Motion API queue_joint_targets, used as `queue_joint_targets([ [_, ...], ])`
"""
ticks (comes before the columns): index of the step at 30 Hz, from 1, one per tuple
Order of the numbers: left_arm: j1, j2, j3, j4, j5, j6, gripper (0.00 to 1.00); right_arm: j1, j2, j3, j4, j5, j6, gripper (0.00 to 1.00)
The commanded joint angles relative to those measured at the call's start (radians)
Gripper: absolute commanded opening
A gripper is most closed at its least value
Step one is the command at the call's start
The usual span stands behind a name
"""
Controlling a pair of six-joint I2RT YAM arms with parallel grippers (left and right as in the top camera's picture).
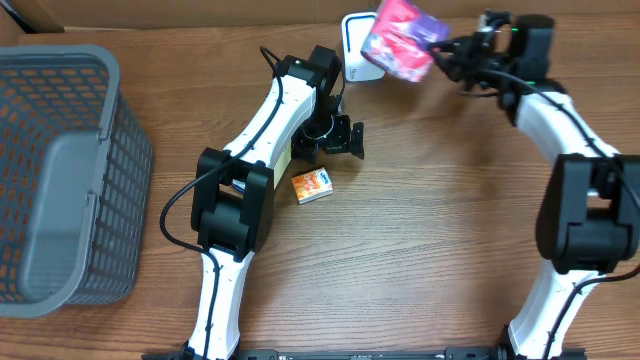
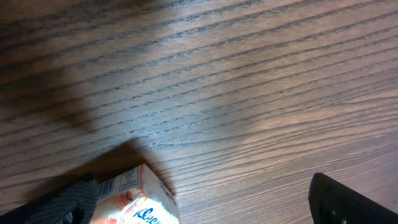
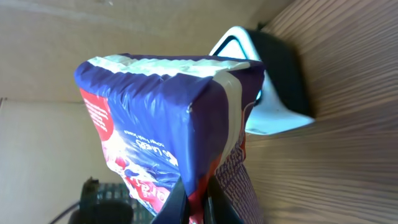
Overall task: Scan the item barcode
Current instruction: 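Carry the Carefree pack to the white scanner and hold it there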
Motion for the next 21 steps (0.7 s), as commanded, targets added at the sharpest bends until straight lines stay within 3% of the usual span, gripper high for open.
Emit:
queue_joint_targets([
  [1, -0.002, -0.010, 0.012, 0.001, -0.010, 0.025, 1.00, 0.080, -0.010, 0.023, 0.027, 0.176, 0.134, 0.04],
  [9, -0.002, -0.010, 0.012, 0.000, -0.005, 0.025, 1.00, 0.185, -0.010, 0.023, 0.064, 0.369, 0.140, 0.04],
  [21, -0.002, -0.010, 0.012, 0.002, -0.005, 0.020, 1.00, 0.191, -0.010, 0.023, 0.086, 0.390, 0.143, 0.04],
])
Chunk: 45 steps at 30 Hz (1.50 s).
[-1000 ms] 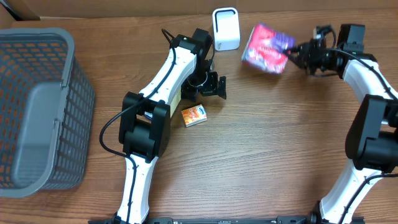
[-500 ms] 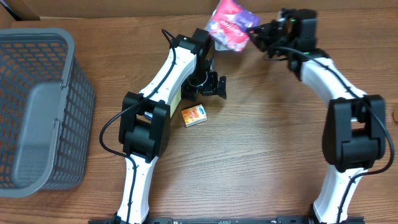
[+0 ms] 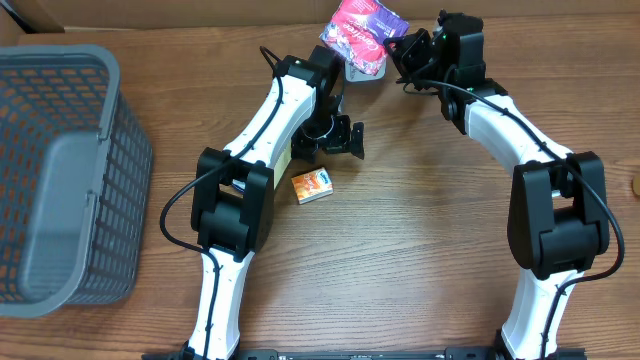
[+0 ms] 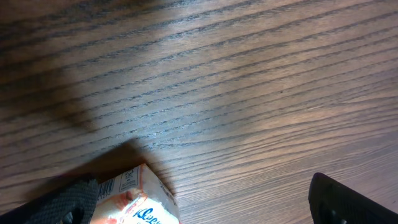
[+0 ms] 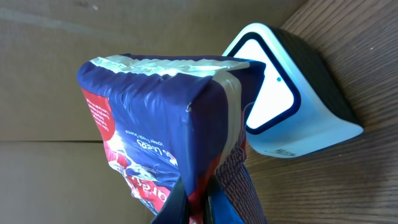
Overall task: Scan the item barcode
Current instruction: 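Carry the Carefree pack to the white scanner and hold it there, then move the scanned Carefree pack off to the right and release it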
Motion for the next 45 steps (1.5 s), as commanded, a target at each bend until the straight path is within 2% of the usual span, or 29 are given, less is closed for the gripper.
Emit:
queue_joint_targets([
  [1, -0.002, -0.009, 0.012, 0.001, -0.006, 0.018, 1.00, -0.002, -0.010, 0.023, 0.014, 0.016, 0.004, 0.04],
  [10, -0.002, -0.009, 0.012, 0.000, -0.006, 0.018, 1.00, -0.008, -0.010, 0.023, 0.011, 0.016, -0.007, 0.04],
  [16, -0.002, -0.009, 0.012, 0.000, -0.006, 0.018, 1.00, -0.084, -0.011, 0.040, 0.020, -0.057, -0.035, 0.04],
  [21, -0.002, -0.009, 0.012, 0.000, -0.006, 0.018, 1.00, -0.253, -0.039, 0.051, -0.032, -0.163, -0.054, 0.04],
  [25, -0.002, -0.009, 0.012, 0.001, -0.006, 0.018, 1.00, -0.400, -0.076, 0.051, -0.183, -0.167, -0.154, 0.04],
  [30, -0.002, -0.009, 0.012, 0.001, -0.006, 0.018, 1.00, -0.617, -0.127, 0.051, -0.485, -0.024, -0.312, 0.04],
  [35, -0.002, -0.009, 0.012, 0.002, -0.006, 0.018, 1.00, -0.776, -0.132, 0.050, -0.623, 0.074, -0.394, 0.04],
  [41, -0.002, -0.009, 0.012, 0.005, -0.006, 0.018, 1.00, -0.894, -0.128, 0.050, -0.607, 0.105, -0.478, 0.04],
  [45, -0.002, -0.009, 0.012, 0.000, -0.006, 0.017, 1.00, -0.932, -0.116, 0.050, -0.604, 0.236, -0.491, 0.04],
])
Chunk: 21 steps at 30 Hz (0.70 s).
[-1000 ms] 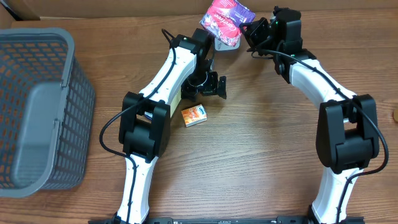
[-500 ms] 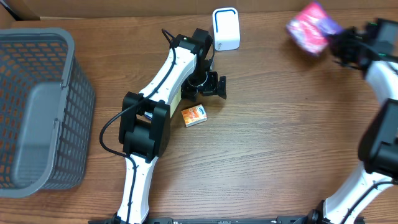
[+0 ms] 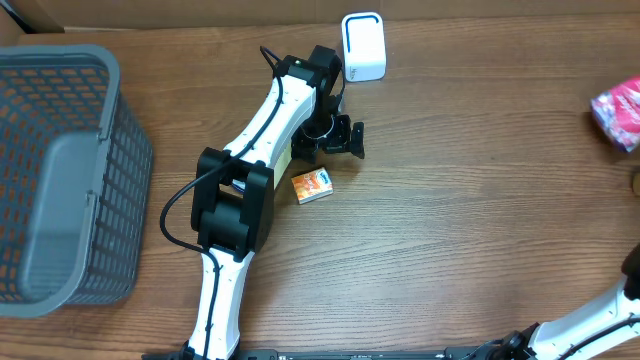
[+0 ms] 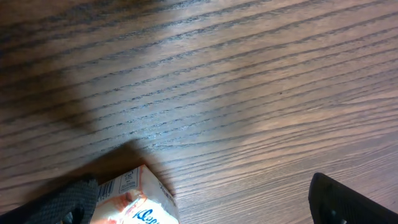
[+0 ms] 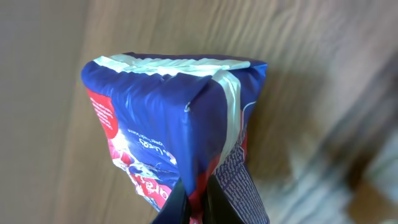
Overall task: Scan the item barcode
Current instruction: 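Move the scanned Carefree pack off to the right and release it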
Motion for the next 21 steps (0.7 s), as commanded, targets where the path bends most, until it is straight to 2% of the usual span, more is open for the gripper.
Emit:
queue_joint_targets([
  [1, -0.003, -0.009, 0.012, -0.004, -0.006, 0.018, 1.00, -0.008, -0.029, 0.022, 0.010, 0.123, -0.046, 0.04],
  [9, -0.002, -0.009, 0.012, -0.014, -0.006, 0.018, 1.00, -0.011, 0.008, 0.022, 0.024, 0.327, -0.047, 0.04],
  [17, -0.002, -0.009, 0.012, -0.008, -0.006, 0.010, 1.00, -0.037, 0.009, 0.022, 0.045, 0.328, -0.049, 0.04],
  [19, -0.002, -0.009, 0.012, -0.008, -0.006, 0.010, 1.00, -0.046, 0.009, 0.022, 0.049, 0.328, -0.050, 0.11],
  [20, -0.002, -0.009, 0.012, -0.008, -0.006, 0.010, 1.00, -0.049, 0.009, 0.022, 0.051, 0.328, -0.051, 0.19],
  [21, -0.002, -0.009, 0.012, -0.008, -0.006, 0.011, 1.00, -0.052, 0.009, 0.022, 0.051, 0.327, -0.053, 0.33],
])
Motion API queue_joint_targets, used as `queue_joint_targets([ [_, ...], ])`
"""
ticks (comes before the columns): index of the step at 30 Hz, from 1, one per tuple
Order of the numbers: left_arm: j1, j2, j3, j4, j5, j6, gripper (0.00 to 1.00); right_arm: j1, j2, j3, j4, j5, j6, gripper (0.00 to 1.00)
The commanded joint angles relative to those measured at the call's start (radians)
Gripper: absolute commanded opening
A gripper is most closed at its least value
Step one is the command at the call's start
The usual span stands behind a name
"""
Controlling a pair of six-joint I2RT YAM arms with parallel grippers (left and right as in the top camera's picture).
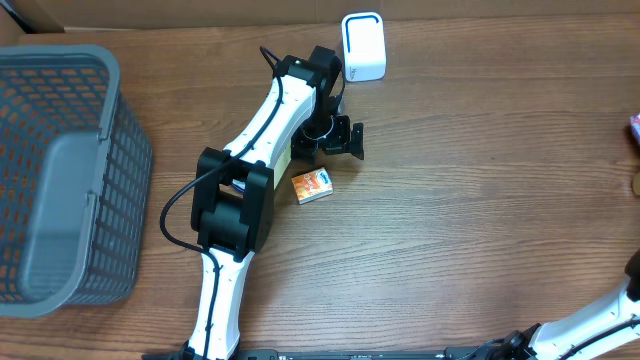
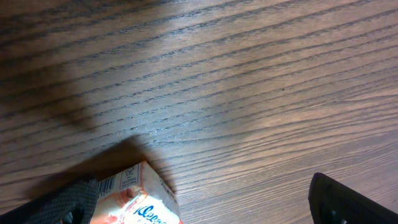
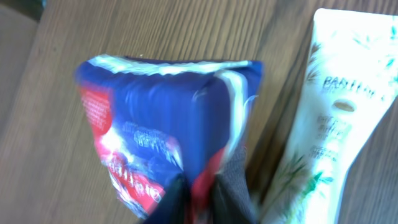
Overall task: Scan the item barcode
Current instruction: 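Move the scanned Carefree pack off to the right and release it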
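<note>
My right gripper (image 3: 200, 198) is shut on the bottom seam of a blue and red snack bag (image 3: 161, 118), held over the wood table with the picture blurred. In the overhead view only a sliver of that bag (image 1: 636, 128) shows at the far right edge. The white barcode scanner (image 1: 363, 46) stands at the back centre. My left gripper (image 2: 202, 204) hangs open over the table, its left finger (image 2: 65, 202) beside a small orange and white box (image 2: 140, 199). The overhead view shows that box (image 1: 311, 186) lying just in front of the left gripper (image 1: 338, 137).
A grey mesh basket (image 1: 60, 170) fills the left end of the table. A white cosmetic tube (image 3: 329, 118) lies on the table right beside the held bag. Cardboard walls line the back edge.
The bag in my right gripper has moved further right, almost out of the overhead view, and a white tube now lies beside it in the wrist view. The left arm has not moved.
My right gripper held the bag just right of the scanner. Then the bag was at the scanner's face. Later it was at the table's far right edge, and now it is further right, next to a white tube. The left gripper stayed open by the small box.
</note>
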Motion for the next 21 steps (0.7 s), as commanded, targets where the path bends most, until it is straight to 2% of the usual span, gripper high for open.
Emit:
queue_joint_targets([
  [1, -0.003, -0.010, 0.012, 0.002, -0.006, 0.011, 1.00, -0.018, 0.007, 0.022, 0.012, 0.026, -0.006, 0.52],
  [2, -0.003, -0.010, 0.012, 0.002, -0.006, 0.011, 1.00, -0.019, 0.007, 0.022, 0.011, 0.026, -0.010, 0.66],
  [3, -0.002, -0.010, 0.012, 0.001, -0.006, 0.011, 1.00, -0.019, 0.007, 0.022, 0.009, 0.025, -0.022, 0.73],
  [5, -0.002, -0.010, 0.012, 0.000, -0.006, 0.011, 1.00, -0.019, 0.005, 0.023, 0.009, 0.022, -0.061, 0.80],
  [9, -0.003, -0.010, 0.012, -0.010, 0.011, 0.012, 1.00, -0.021, -0.027, 0.037, -0.008, 0.004, -0.114, 0.85],
  [14, 0.003, -0.010, 0.024, -0.027, 0.103, 0.082, 1.00, -0.022, -0.130, 0.061, -0.026, -0.034, -0.115, 0.88],
  [16, 0.012, -0.010, 0.051, -0.042, 0.110, 0.063, 1.00, -0.022, -0.186, 0.061, -0.025, -0.076, -0.115, 0.91],
  [19, 0.027, -0.013, 0.127, -0.101, 0.105, 0.060, 1.00, -0.022, -0.248, 0.061, -0.026, -0.174, -0.114, 1.00],
  [21, 0.035, -0.016, 0.200, -0.159, 0.090, 0.060, 1.00, -0.022, -0.277, 0.061, -0.030, -0.272, -0.114, 1.00],
])
